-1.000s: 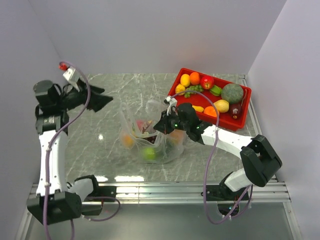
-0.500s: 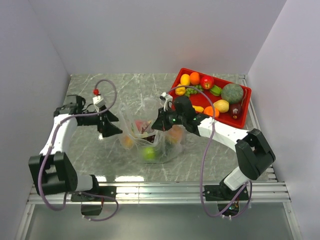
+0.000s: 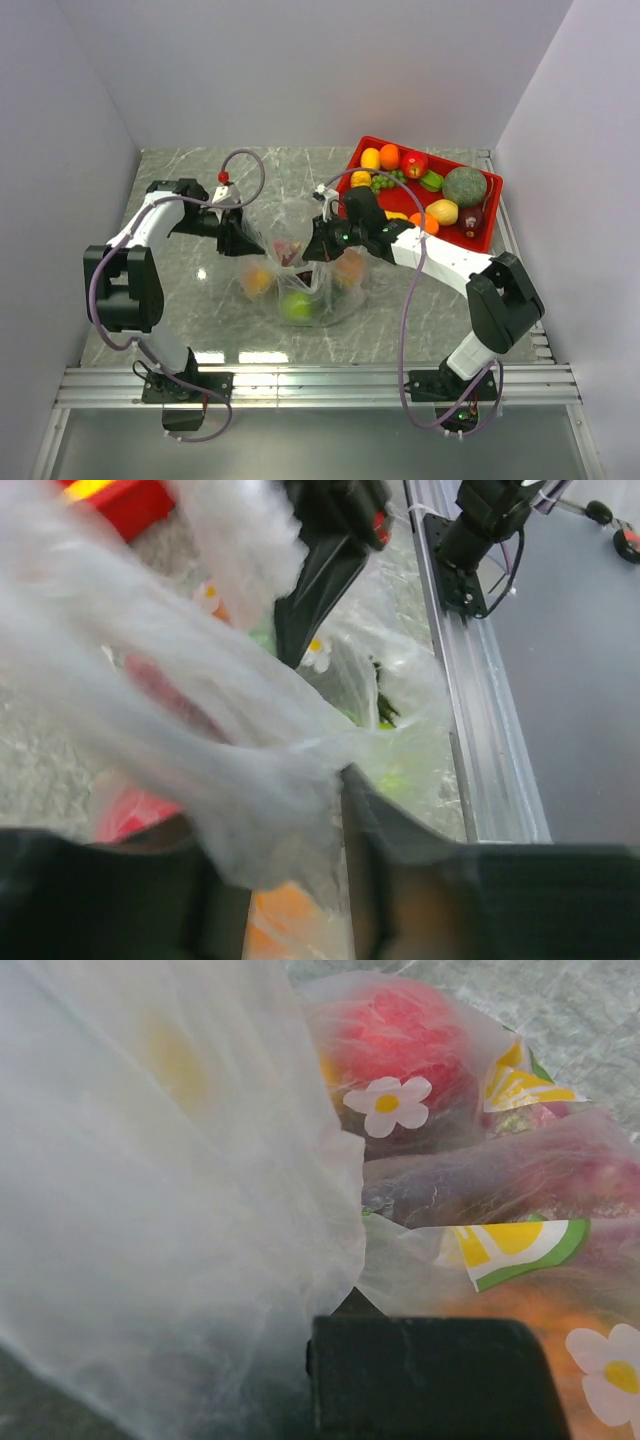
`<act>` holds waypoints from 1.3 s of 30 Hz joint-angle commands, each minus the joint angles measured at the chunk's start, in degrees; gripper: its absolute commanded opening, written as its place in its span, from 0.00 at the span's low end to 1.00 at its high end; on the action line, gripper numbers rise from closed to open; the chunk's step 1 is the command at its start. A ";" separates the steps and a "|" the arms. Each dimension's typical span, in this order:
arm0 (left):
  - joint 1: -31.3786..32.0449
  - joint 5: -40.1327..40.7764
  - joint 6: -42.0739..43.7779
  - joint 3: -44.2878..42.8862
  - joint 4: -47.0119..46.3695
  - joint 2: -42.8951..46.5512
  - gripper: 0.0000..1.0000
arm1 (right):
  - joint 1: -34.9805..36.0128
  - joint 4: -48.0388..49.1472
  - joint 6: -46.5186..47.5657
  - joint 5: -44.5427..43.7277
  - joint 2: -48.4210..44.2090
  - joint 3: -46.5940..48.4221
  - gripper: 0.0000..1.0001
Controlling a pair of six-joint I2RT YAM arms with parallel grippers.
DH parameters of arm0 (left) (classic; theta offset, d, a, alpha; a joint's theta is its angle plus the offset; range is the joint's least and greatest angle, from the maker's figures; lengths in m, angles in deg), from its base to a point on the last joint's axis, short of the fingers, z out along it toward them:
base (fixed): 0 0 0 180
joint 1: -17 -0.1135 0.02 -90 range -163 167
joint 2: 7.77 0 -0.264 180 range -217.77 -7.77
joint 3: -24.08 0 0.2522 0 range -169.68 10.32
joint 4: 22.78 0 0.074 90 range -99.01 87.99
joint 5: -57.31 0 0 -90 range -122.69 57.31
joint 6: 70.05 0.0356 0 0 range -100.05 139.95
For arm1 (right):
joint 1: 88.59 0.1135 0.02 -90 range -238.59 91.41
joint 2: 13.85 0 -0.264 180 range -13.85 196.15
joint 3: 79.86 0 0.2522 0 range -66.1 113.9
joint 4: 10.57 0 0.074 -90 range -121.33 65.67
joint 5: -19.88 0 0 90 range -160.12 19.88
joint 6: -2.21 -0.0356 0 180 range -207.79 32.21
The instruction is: Place the fake fruits into the plastic bag and tie a complex knot
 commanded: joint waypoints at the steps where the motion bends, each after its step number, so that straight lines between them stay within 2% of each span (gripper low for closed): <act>1: 1.40 -1.53 6.62 -3.28 4.47 2.68 0.34 | -0.08 -3.74 2.92 -0.20 0.34 4.22 0.00; 2: 1.84 -1.27 2.70 -3.63 3.24 2.95 0.18 | -0.08 -4.53 3.27 -0.38 0.34 4.84 0.00; 4: 2.63 1.18 -3.88 -4.33 0.17 3.30 0.03 | -0.08 -5.41 3.62 -2.13 0.34 5.28 0.00; 8: 4.57 7.16 -21.18 -2.94 -12.39 6.19 0.01 | -0.08 -8.40 3.10 -5.82 0.52 7.21 0.00; 9: 4.92 8.74 -25.51 -1.80 -15.72 9.08 0.01 | 0.01 -9.19 3.01 -6.35 0.78 7.74 0.00; 10: 5.18 12.49 -36.17 -0.30 -25.50 10.93 0.00 | -0.08 -9.98 2.92 -7.49 1.04 8.26 0.00; 12: 6.15 15.86 -41.96 4.18 -31.63 16.89 0.01 | -0.08 -12.18 3.01 -7.85 1.92 9.85 0.00; 13: 6.85 17.79 -48.43 5.50 -34.36 18.75 0.01 | 0.01 -12.97 3.27 -8.20 2.10 10.20 0.00; 14: 9.29 23.90 -50.93 7.08 -38.39 20.34 0.01 | 0.19 -14.28 4.14 -8.55 2.80 10.99 0.00; 17: 13.78 25.80 -45.77 6.22 -33.62 23.08 0.00 | 0.98 -18.77 5.99 -10.13 4.99 14.23 0.00; 20: 17.91 27.20 -47.69 5.25 -33.86 22.38 0.00 | 2.12 -21.68 7.57 -10.32 6.14 16.44 0.00; 25: 24.87 37.74 -52.16 3.23 -38.59 18.34 0.01 | 3.70 -22.38 10.91 -6.10 4.56 16.27 0.01; 26: 25.48 38.63 -53.05 3.31 -39.91 17.72 0.00 | 3.79 -22.64 11.53 -5.48 3.78 16.01 0.04; 28: 25.58 39.16 -53.85 3.14 -41.06 17.45 0.00 | 3.70 -22.38 11.71 -5.21 2.46 15.13 0.19; 29: 25.58 39.34 -54.11 3.31 -41.33 17.37 0.00 | 3.53 -22.03 12.15 -5.48 0.97 13.91 0.27; 30: 25.66 39.69 -54.38 3.40 -41.68 17.54 0.00 | 3.35 -21.94 12.32 -5.48 0.17 13.20 0.43; 32: 25.66 39.87 -53.77 3.75 -41.33 17.80 0.00 | 2.74 -21.94 12.67 -5.30 -1.75 11.44 0.55; 39: 25.75 40.13 -53.15 4.19 -40.45 18.77 0.00 | -0.42 -24.58 13.64 -4.77 -3.88 9.94 0.60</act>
